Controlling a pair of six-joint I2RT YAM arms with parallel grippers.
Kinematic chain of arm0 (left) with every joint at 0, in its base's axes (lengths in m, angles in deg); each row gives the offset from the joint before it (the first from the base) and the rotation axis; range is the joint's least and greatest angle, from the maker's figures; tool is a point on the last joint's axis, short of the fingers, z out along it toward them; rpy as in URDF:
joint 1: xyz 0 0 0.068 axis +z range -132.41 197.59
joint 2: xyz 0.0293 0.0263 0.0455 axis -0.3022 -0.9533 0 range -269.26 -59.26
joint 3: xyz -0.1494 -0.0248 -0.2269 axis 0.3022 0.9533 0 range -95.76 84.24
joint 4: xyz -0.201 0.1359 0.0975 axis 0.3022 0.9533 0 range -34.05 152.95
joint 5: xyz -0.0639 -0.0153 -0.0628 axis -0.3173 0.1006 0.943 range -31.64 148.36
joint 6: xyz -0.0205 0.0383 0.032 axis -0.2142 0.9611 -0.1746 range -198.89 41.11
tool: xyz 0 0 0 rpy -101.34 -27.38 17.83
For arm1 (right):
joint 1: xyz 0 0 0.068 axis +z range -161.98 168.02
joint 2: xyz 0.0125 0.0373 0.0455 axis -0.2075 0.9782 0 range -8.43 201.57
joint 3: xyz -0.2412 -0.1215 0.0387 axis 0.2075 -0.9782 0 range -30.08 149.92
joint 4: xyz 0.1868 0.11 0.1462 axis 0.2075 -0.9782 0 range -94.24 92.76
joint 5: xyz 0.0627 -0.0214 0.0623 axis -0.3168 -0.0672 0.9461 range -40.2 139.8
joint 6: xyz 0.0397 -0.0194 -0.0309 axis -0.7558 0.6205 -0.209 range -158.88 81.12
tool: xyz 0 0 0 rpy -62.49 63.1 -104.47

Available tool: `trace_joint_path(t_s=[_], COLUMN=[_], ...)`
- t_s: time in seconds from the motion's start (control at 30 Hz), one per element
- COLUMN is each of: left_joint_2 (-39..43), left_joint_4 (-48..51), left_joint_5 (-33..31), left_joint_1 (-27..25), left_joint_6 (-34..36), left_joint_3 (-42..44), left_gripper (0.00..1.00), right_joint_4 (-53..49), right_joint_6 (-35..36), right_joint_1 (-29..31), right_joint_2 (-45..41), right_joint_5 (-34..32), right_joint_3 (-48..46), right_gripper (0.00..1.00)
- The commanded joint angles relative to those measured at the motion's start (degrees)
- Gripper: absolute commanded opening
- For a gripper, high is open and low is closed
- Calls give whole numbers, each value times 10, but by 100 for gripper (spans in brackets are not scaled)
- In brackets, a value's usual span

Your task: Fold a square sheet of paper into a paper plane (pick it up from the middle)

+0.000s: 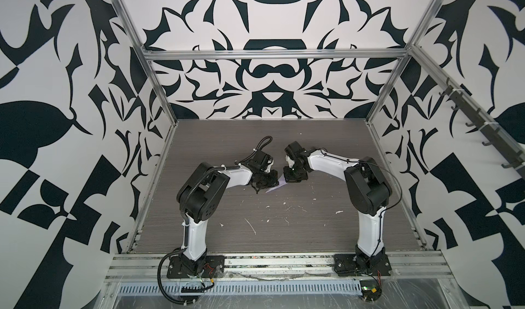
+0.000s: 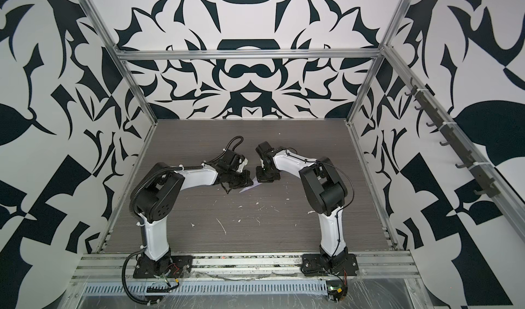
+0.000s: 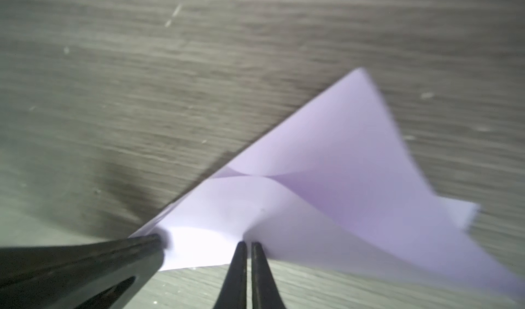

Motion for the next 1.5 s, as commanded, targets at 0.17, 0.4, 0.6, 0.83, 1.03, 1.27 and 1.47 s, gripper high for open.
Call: trace_joint_path(t_s=[0.17, 0.4, 0.6, 0.83, 1.03, 1.27, 1.47], left_joint_2=[-29, -31, -29, -31, -31, -30, -29], left_joint_4=[59, 61, 63, 66, 66, 66, 66], left_joint_5=[-17, -16, -15, -15, -15, -14, -14], left_joint_1=[0, 0, 0, 0, 0, 0, 0], left_joint_6=[8, 8, 9, 10, 10, 10, 10], left_joint_3=[3, 2, 1, -5, -4, 0, 1], left_gripper=[5, 5, 5, 5, 5, 5, 5], right_joint_4=[-51, -57, -63, -63, -60, -75, -91], right_joint_6=[-15, -22, -16, 6, 2, 4, 11], right_joint_1=[-13, -20, -27, 10, 16, -2, -24], right_joint_2=[6, 9, -6, -32, 4, 26, 33], right_joint_5=[-71, -94, -74, -10, -8, -37, -75], right_joint_3=[21, 9, 24, 68, 88, 87, 70], right_gripper=[10, 10, 9, 9, 9, 9, 7])
